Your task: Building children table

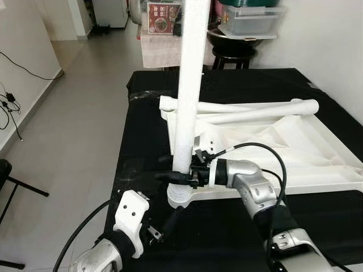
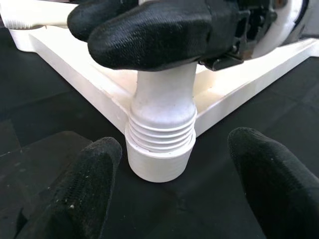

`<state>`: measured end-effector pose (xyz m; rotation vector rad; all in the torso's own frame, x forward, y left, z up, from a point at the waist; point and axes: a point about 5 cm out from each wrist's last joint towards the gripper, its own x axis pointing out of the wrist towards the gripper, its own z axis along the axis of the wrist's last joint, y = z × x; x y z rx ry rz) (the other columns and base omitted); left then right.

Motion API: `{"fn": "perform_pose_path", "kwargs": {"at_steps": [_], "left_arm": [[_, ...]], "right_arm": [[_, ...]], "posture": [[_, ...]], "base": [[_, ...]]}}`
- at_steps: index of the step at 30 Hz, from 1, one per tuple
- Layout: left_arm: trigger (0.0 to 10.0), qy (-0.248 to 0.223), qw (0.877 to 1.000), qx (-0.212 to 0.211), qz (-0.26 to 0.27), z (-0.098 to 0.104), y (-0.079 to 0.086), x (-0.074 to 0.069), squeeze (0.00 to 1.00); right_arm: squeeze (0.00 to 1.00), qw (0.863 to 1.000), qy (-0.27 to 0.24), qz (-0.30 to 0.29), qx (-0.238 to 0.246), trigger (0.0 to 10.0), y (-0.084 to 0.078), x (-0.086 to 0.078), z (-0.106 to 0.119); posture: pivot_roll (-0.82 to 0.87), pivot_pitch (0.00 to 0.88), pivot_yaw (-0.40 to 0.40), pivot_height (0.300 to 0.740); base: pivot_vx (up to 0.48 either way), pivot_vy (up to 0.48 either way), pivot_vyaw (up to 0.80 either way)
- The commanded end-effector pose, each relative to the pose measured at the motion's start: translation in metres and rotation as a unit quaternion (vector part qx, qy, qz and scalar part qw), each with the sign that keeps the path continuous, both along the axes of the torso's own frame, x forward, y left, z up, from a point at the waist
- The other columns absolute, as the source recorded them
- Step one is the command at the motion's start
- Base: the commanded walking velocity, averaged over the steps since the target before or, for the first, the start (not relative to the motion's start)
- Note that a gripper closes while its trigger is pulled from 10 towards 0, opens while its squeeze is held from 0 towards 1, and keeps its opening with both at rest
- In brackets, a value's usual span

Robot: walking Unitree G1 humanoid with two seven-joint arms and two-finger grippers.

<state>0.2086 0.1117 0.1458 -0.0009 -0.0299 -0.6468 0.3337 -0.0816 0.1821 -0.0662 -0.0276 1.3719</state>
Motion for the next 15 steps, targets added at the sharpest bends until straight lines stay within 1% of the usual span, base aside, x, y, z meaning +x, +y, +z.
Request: {"fn": "perform_pose_path", "kwargs": {"at_steps": [1, 2, 3, 4, 5, 6, 7, 8, 9, 10, 12, 13, 14, 15], "left_arm": [[10.0, 0.006, 1.000, -0.004, 0.001, -0.003, 0.000, 0.001, 0.00], [10.0, 0.006, 1.000, -0.005, 0.003, -0.003, 0.001, 0.001, 0.00], [10.0, 0.006, 1.000, -0.005, 0.003, -0.003, 0.001, 0.001, 0.00], [10.0, 0.004, 1.000, -0.006, 0.004, -0.002, 0.002, 0.002, 0.00], [10.0, 0.003, 1.000, -0.006, 0.006, -0.002, 0.003, 0.002, 0.00], [10.0, 0.003, 1.000, -0.006, 0.006, -0.002, 0.003, 0.002, 0.00], [10.0, 0.001, 1.000, -0.005, 0.010, -0.001, 0.005, 0.004, 0.00], [10.0, 0.001, 1.000, -0.005, 0.010, -0.001, 0.005, 0.004, 0.00], [10.0, -0.002, 1.000, -0.005, 0.013, 0.000, 0.006, 0.005, 0.00], [10.0, -0.003, 1.000, -0.005, 0.015, 0.001, 0.007, 0.007, 0.00], [10.0, -0.003, 1.000, -0.005, 0.015, 0.001, 0.007, 0.007, 0.00], [10.0, -0.004, 1.000, -0.004, 0.013, 0.000, 0.008, 0.011, 0.00], [10.0, -0.004, 1.000, -0.004, 0.013, 0.000, 0.008, 0.011, 0.00], [10.0, -0.004, 1.000, -0.003, 0.012, 0.000, 0.008, 0.012, 0.00]], "right_arm": [[0.00, 0.999, 0.002, -0.033, 0.018, 0.0, -0.001, -0.003, -0.002], [0.00, 0.998, -0.001, -0.066, 0.023, 0.0, -0.003, -0.004, -0.004], [0.00, 0.998, -0.001, -0.066, 0.023, 0.0, -0.003, -0.004, -0.004], [0.00, 0.991, 0.002, -0.129, 0.030, 0.0, -0.004, -0.007, -0.007], [0.00, 0.984, 0.005, -0.173, 0.033, 0.0, -0.006, -0.008, -0.009], [0.00, 0.984, 0.005, -0.173, 0.033, 0.0, -0.006, -0.008, -0.009], [0.00, 0.922, -0.029, -0.385, -0.020, 0.0, -0.018, -0.008, -0.014], [0.00, 0.922, -0.029, -0.385, -0.020, 0.0, -0.018, -0.008, -0.014], [0.00, 0.894, -0.027, -0.447, -0.022, 0.0, -0.016, -0.025, -0.019], [0.00, 0.879, -0.023, -0.477, -0.020, 0.0, -0.014, -0.038, -0.021], [0.00, 0.879, -0.023, -0.477, -0.020, 0.0, -0.014, -0.038, -0.021], [0.00, 0.886, -0.031, -0.463, -0.019, 0.0, -0.007, -0.036, -0.023], [0.00, 0.886, -0.031, -0.463, -0.019, 0.0, -0.007, -0.036, -0.023], [0.00, 0.884, -0.039, -0.465, -0.020, 0.0, -0.007, -0.031, -0.022]], "posture": [[0.03, 0.092, -0.025, 0.740], [0.03, 0.094, -0.025, 0.740], [0.03, 0.094, -0.025, 0.740], [0.02, 0.095, -0.021, 0.740], [0.01, 0.097, -0.020, 0.740], [0.01, 0.097, -0.020, 0.740], [0.00, 0.107, -0.009, 0.740], [0.00, 0.107, -0.009, 0.740], [-0.02, 0.108, 0.002, 0.740], [-0.02, 0.108, 0.002, 0.740], [-0.02, 0.108, 0.002, 0.740], [-0.01, 0.091, 0.013, 0.740], [-0.01, 0.091, 0.013, 0.740], [-0.01, 0.094, 0.008, 0.740]], "base": [[0.000, 0.000, 0.00], [0.000, 0.000, 0.00], [0.000, 0.000, 0.00], [0.000, 0.000, 0.00], [0.000, 0.000, 0.00], [0.000, 0.000, 0.00], [0.000, 0.000, 0.00], [0.000, 0.000, 0.00], [0.000, 0.000, 0.00], [0.000, 0.000, 0.00], [0.000, 0.000, 0.00], [0.000, 0.000, 0.00], [0.000, 0.000, 0.00], [0.000, 0.000, 0.00]]}}
